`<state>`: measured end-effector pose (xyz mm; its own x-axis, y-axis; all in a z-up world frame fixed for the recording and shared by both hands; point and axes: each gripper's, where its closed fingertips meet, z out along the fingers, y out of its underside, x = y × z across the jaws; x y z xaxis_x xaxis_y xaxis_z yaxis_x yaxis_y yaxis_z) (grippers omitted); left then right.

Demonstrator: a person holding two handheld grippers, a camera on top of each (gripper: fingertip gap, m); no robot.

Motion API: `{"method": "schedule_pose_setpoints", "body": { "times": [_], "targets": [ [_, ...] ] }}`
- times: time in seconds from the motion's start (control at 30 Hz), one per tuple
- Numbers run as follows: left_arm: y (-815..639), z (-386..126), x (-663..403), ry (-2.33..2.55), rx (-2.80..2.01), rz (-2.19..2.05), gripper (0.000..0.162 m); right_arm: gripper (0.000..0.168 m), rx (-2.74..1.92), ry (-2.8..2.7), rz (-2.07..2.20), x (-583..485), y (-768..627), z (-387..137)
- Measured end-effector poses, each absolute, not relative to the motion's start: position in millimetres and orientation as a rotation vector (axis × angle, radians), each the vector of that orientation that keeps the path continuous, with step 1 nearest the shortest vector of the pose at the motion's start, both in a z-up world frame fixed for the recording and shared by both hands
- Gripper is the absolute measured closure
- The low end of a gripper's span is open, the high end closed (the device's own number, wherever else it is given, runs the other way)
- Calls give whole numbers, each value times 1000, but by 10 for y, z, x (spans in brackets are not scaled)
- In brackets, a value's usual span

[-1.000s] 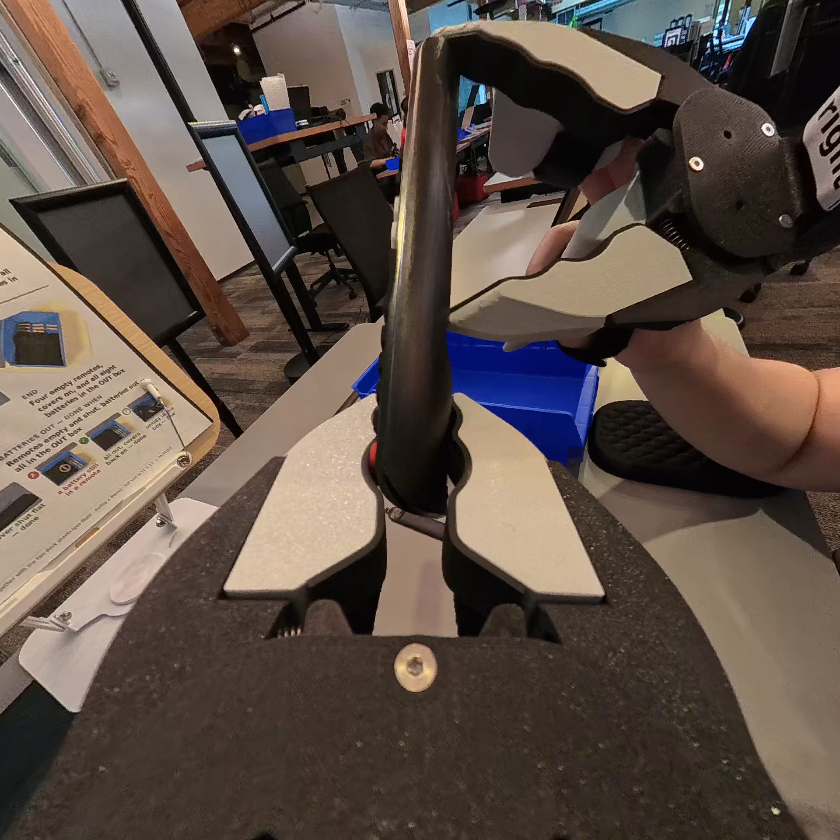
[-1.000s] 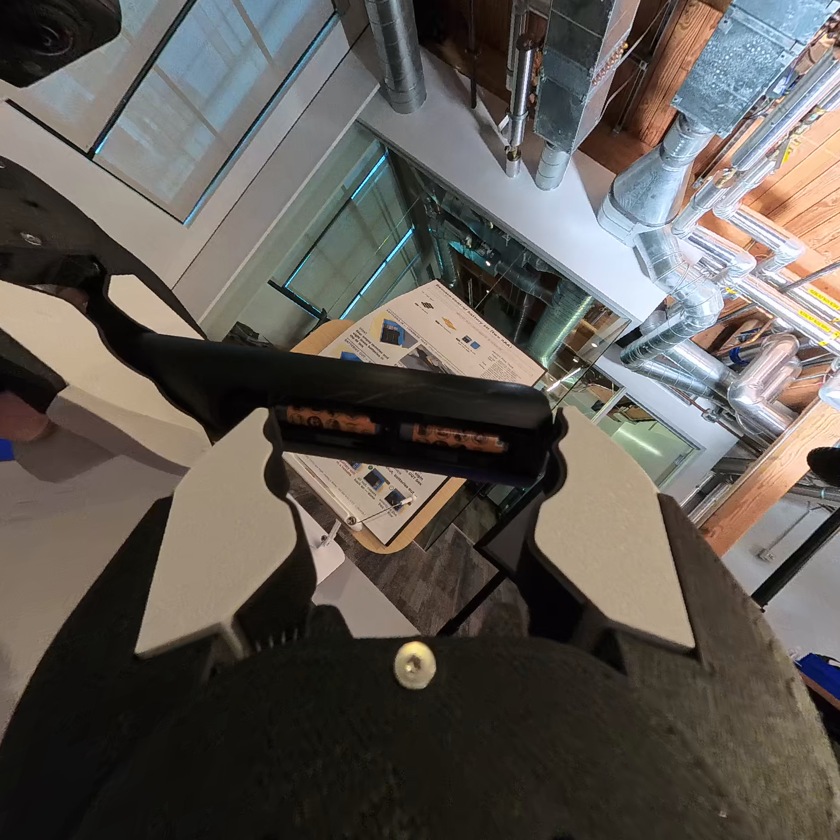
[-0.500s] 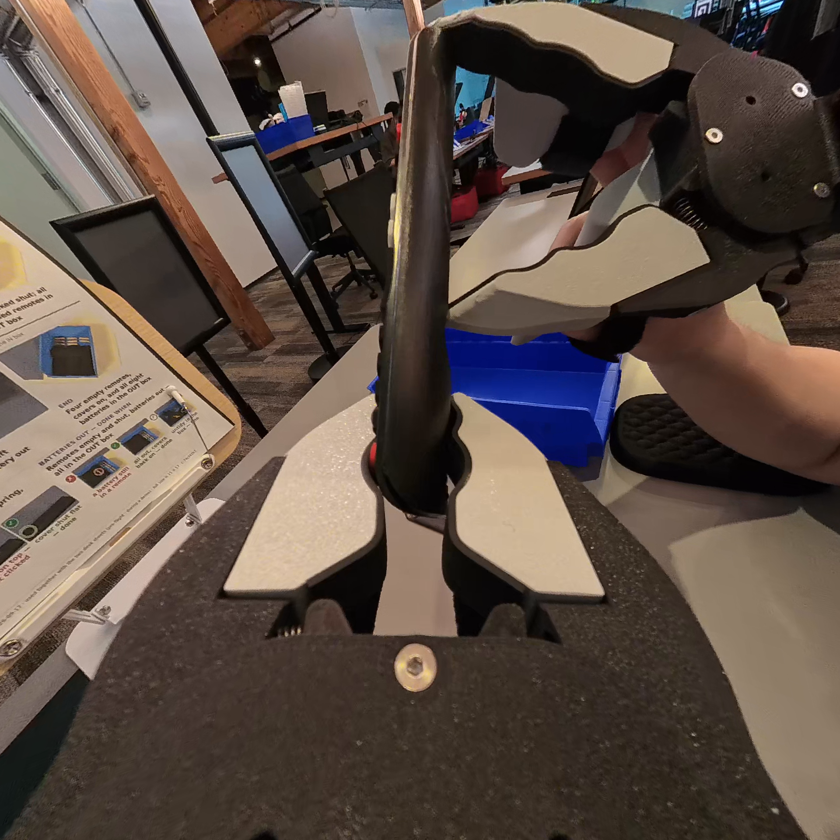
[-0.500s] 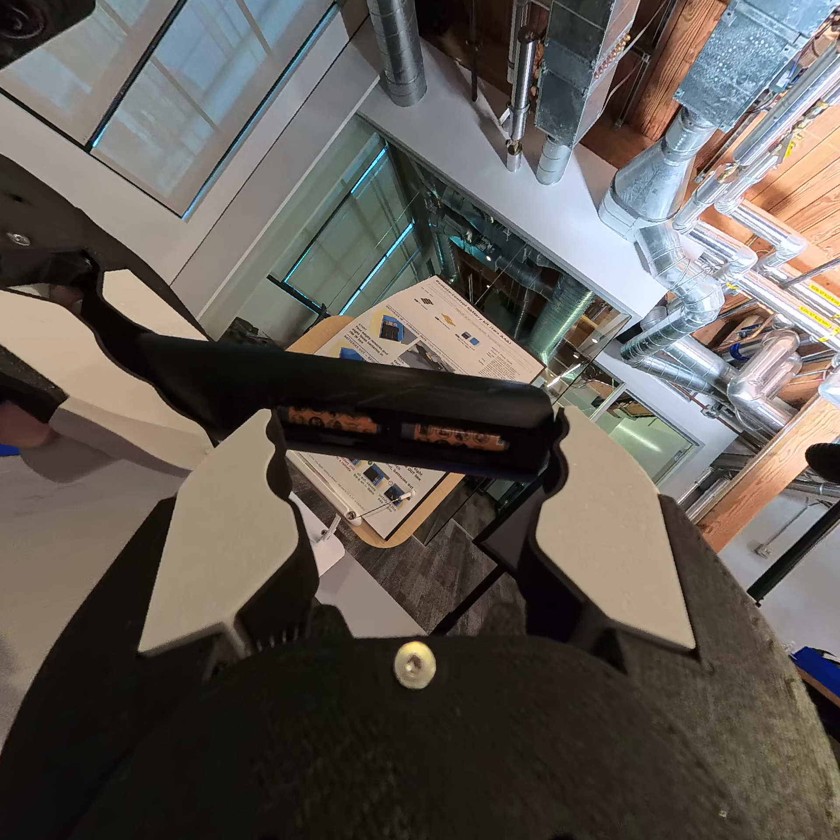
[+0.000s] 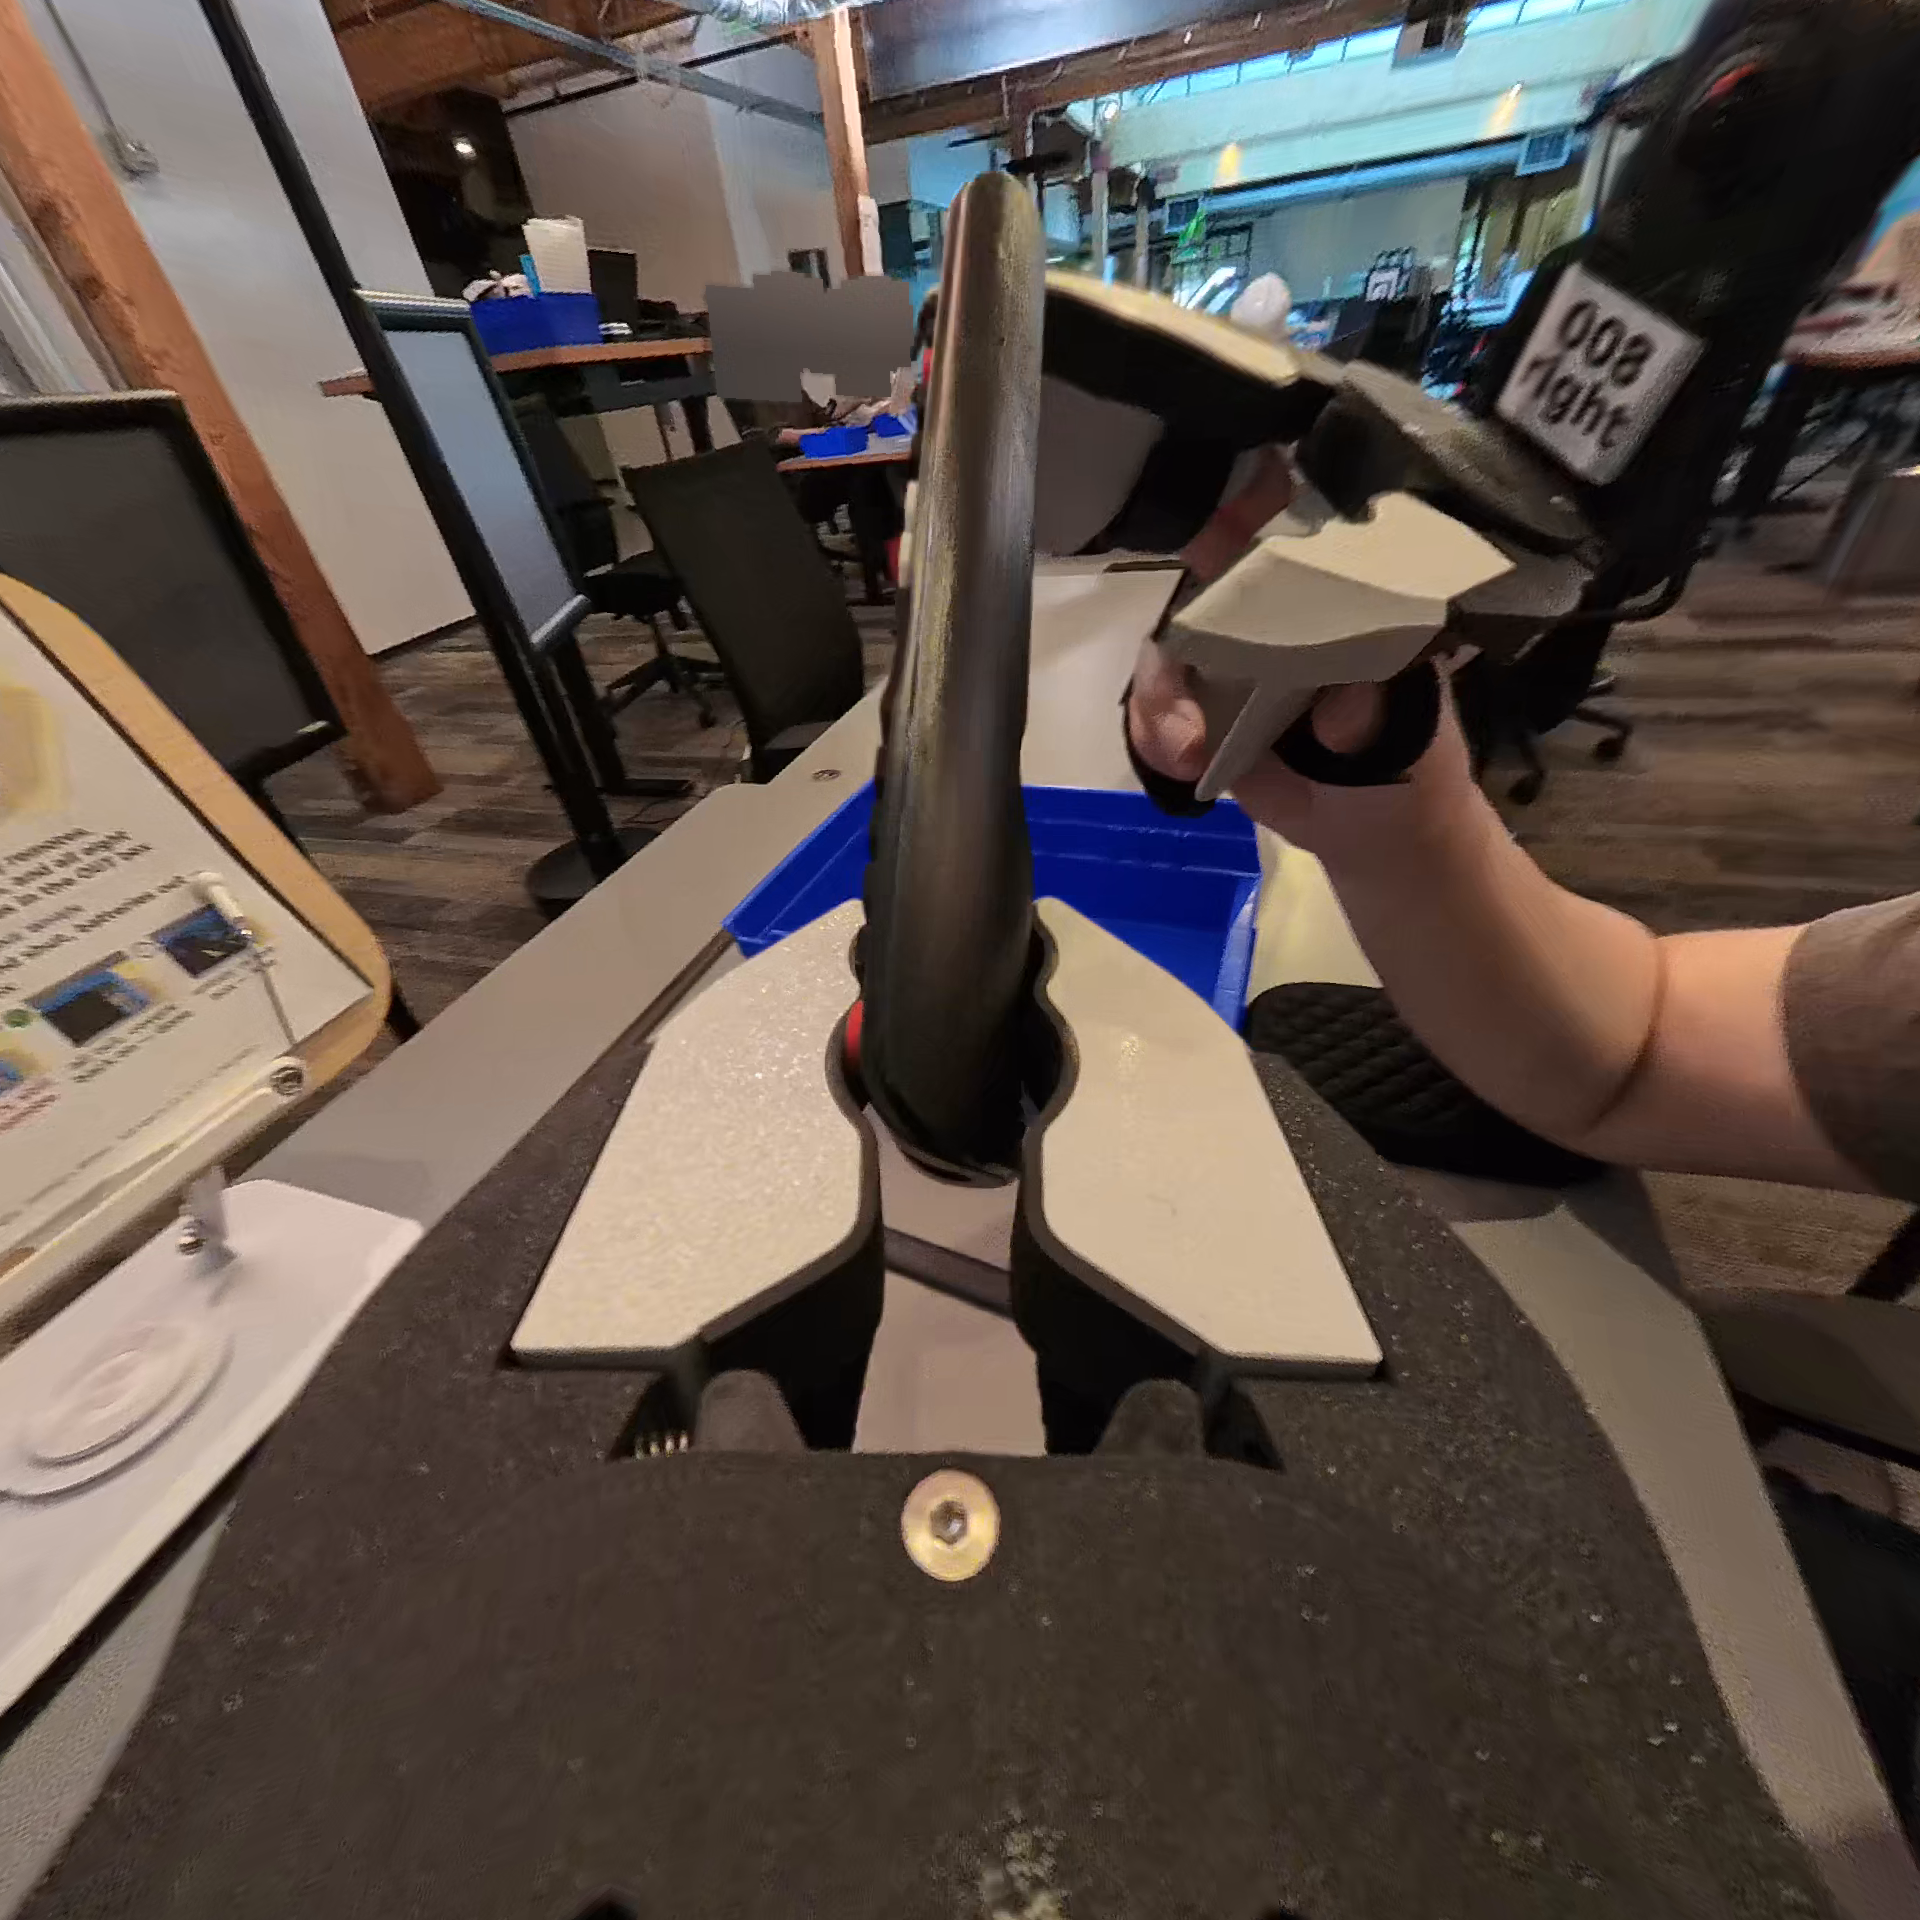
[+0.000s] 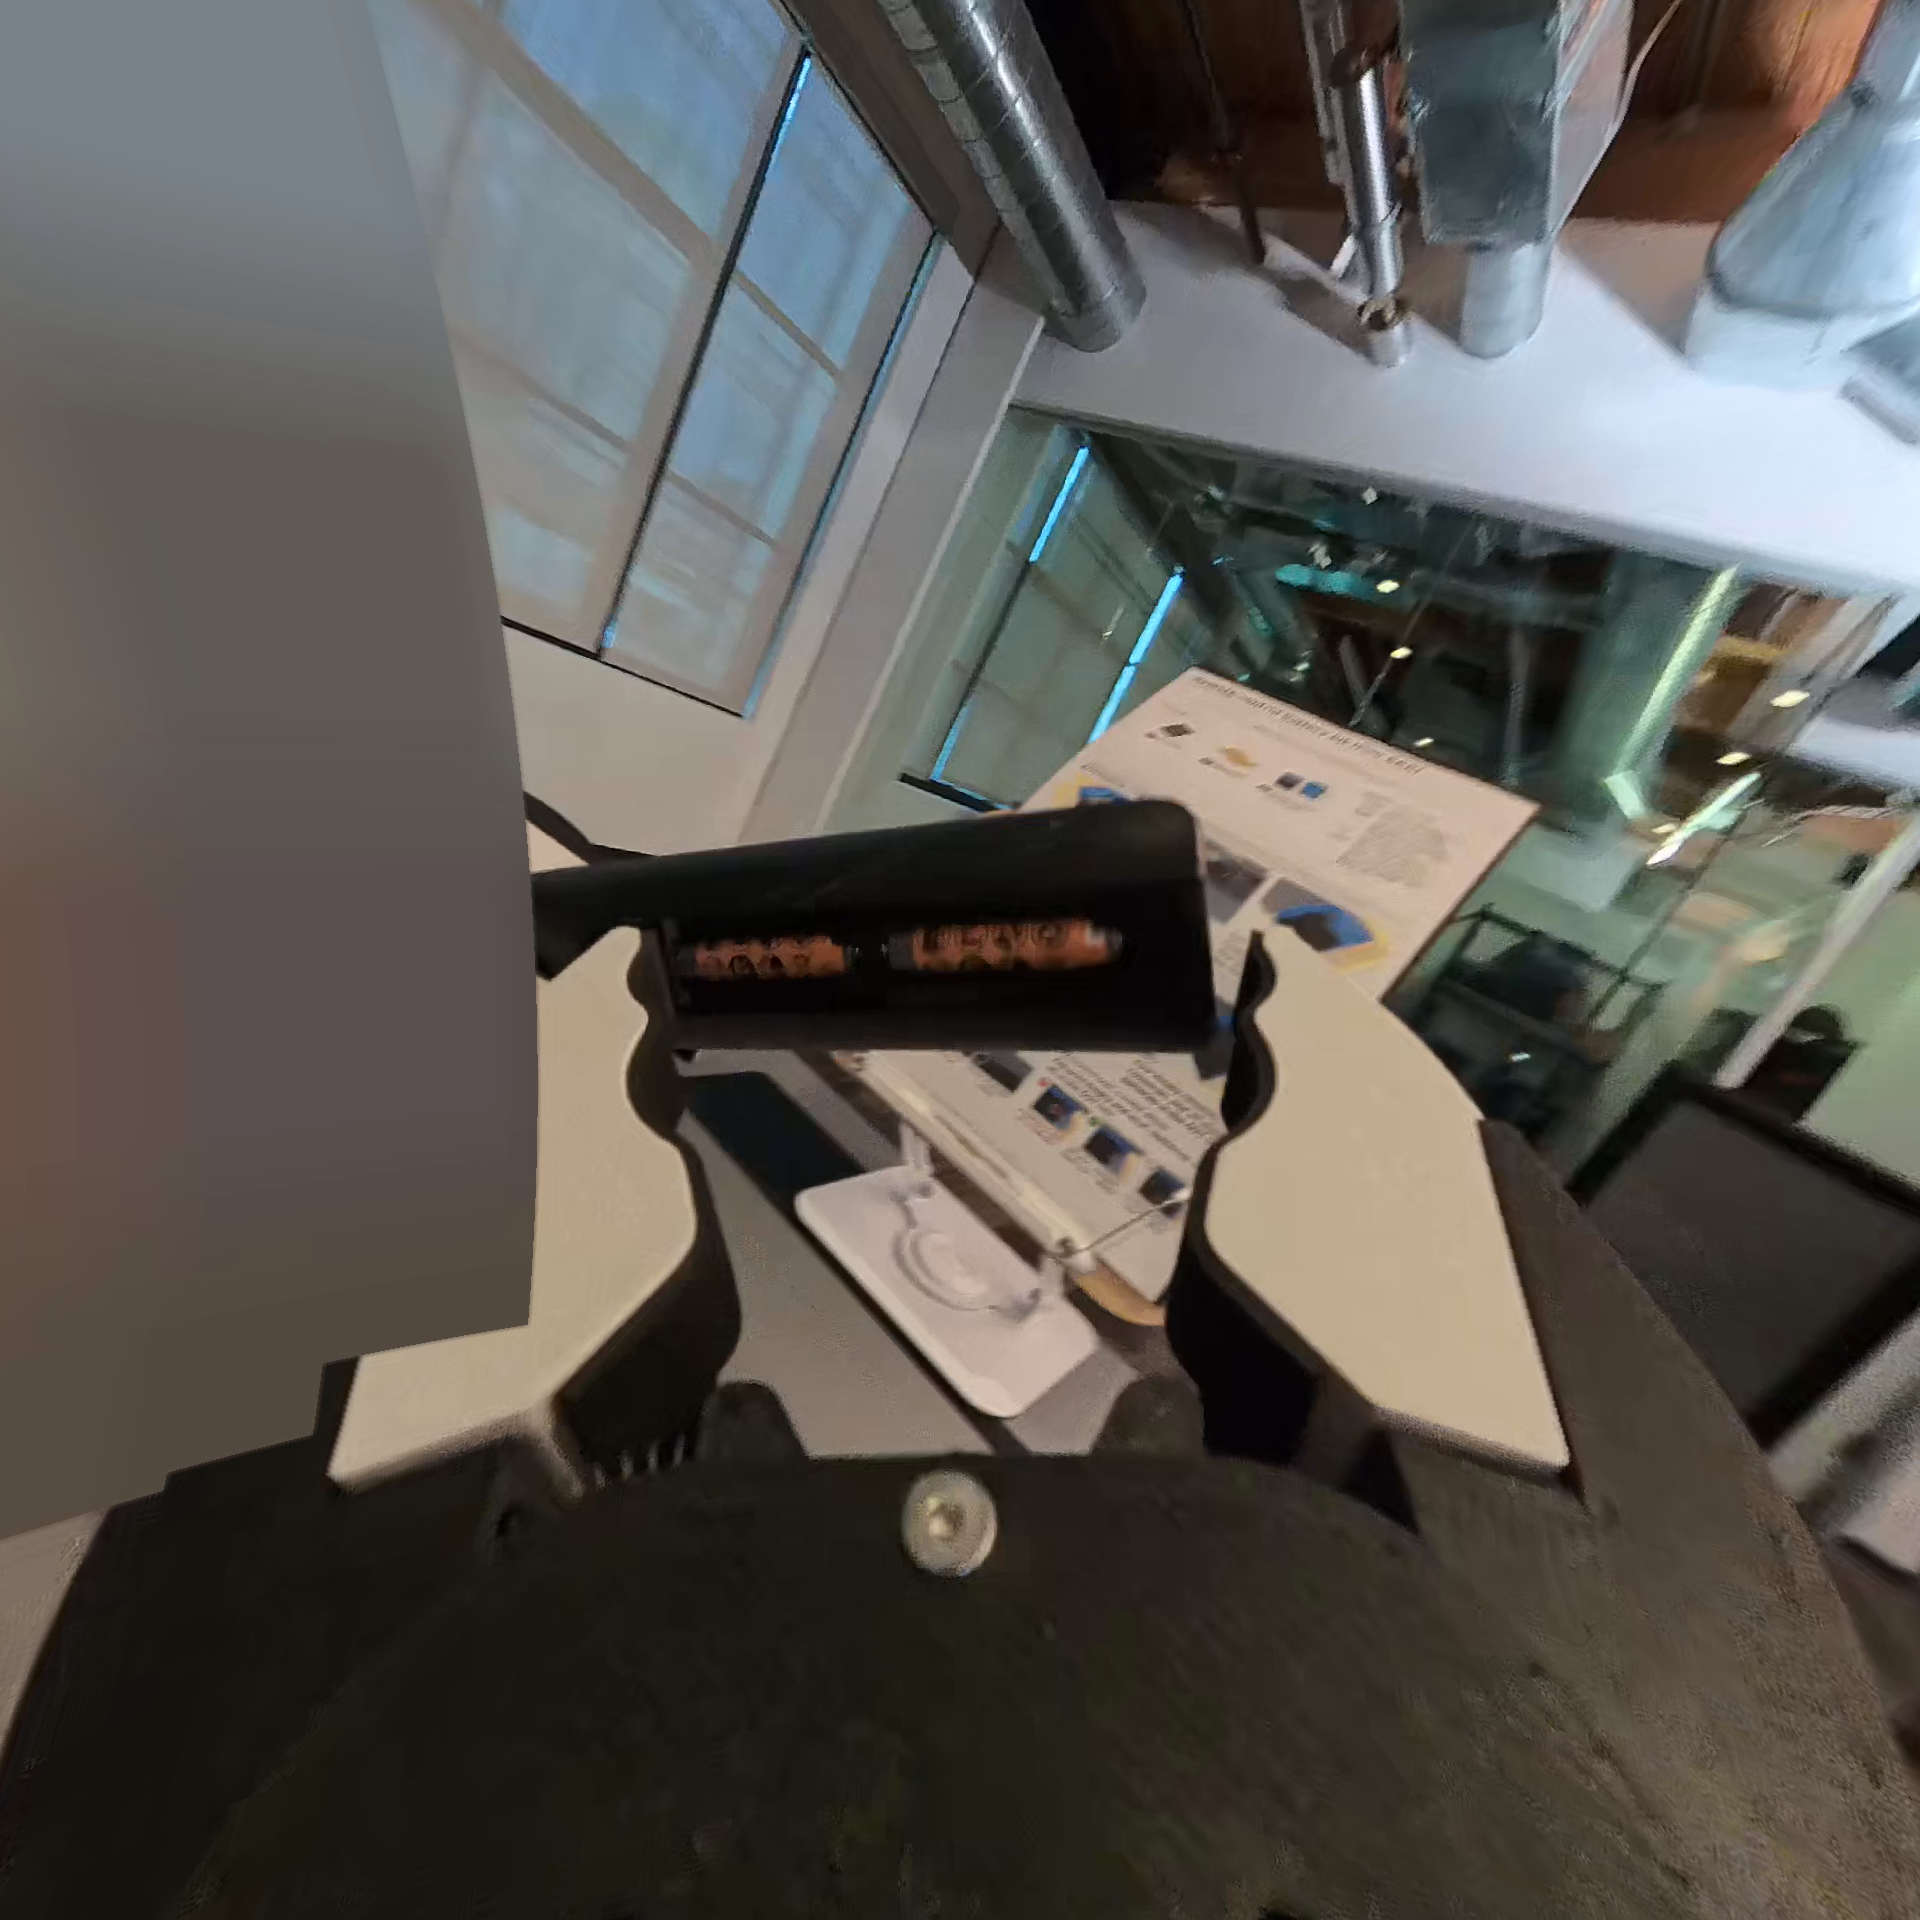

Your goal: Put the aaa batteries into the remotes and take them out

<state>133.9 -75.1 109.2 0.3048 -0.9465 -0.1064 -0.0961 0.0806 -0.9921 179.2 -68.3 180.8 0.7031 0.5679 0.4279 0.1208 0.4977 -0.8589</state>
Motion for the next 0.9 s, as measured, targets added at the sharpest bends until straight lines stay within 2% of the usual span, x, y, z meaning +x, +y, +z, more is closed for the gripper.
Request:
{"method": "schedule_pose_setpoints", "body": {
  "times": [0.2,0.43,0.67,0.7,0.77,0.9],
  "targets": [
    [-746,1048,1350,1105,-1343,-852,138,58,-918,-805,-104,1840,-699,1854],
    [-786,1030,1389,1173,-1277,-749,138,56,-999,-853,86,1759,-688,1763],
    [-839,1005,1416,1220,-1257,-744,139,59,-974,-932,30,1780,-703,1732],
    [-845,999,1413,1229,-1261,-751,139,62,-978,-946,40,1796,-713,1728],
    [-844,1000,1408,1233,-1259,-744,138,78,-976,-943,85,1819,-738,1748],
    [-845,1004,1409,1228,-1263,-757,138,71,-984,-922,79,1790,-729,1753]
  ]
}}
